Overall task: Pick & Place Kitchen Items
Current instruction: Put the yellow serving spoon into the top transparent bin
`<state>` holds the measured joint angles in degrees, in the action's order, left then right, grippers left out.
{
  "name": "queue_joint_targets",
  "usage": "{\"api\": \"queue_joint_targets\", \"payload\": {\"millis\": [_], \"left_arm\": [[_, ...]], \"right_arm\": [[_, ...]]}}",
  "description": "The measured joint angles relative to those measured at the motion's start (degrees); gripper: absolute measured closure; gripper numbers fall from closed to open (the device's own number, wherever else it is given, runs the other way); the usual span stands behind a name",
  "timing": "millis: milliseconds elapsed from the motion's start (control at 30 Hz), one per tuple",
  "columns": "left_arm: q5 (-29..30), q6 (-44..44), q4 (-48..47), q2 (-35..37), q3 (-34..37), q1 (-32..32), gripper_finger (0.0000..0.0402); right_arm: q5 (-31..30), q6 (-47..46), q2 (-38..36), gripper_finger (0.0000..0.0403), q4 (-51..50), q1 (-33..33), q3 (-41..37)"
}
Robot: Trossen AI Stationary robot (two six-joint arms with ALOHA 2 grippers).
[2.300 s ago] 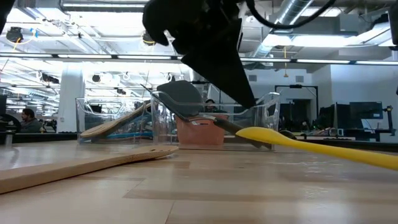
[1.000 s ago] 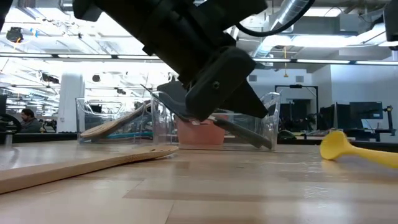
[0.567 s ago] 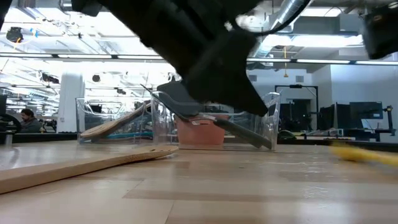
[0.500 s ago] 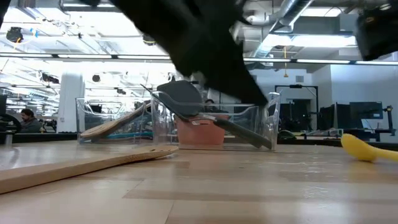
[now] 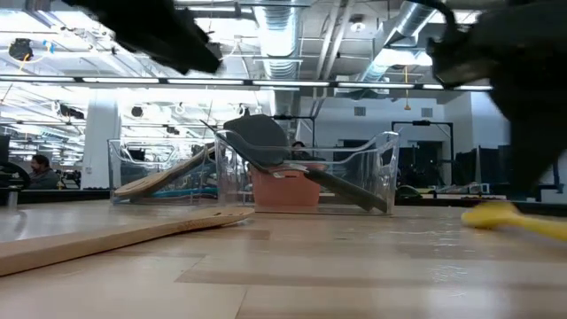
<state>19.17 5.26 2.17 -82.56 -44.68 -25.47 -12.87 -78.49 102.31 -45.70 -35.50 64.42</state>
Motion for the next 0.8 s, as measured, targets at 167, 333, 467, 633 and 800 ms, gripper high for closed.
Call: {"api": "queue_joint_targets", "payload": {"millis": [167, 333, 467, 633, 800], "left_arm": [[-3.16, 0.19, 2.87, 14.18, 9.74, -0.15, 0.0401], [-3.16, 1.51, 3.45, 26.94, 16.0, -0.15, 0.0401], [-3.16, 2.58, 3.54, 35.27, 19.58, -0.15, 0.0401], [-3.15, 2.59, 3.4, 42.37, 22.83, -0.15, 0.0401], [-3.16, 2.51, 3.48, 45.44, 24.37, -0.15, 0.0401]], "right_arm": [[-5.19, -4.01, -3.56, 0.0403, -1.85, 0.88, 0.0], [-7.74, -9.81, -9.24, 0.0403, -6.06, 1.81, 0.02], [-11.01, -14.76, -12.79, 0.0403, -8.52, 1.81, 0.02], [-13.18, -19.66, -13.86, 0.0403, -8.61, 0.36, 0.02], [-14.07, -27.71, -12.66, 0.0403, -8.88, -2.97, -0.01]]}}
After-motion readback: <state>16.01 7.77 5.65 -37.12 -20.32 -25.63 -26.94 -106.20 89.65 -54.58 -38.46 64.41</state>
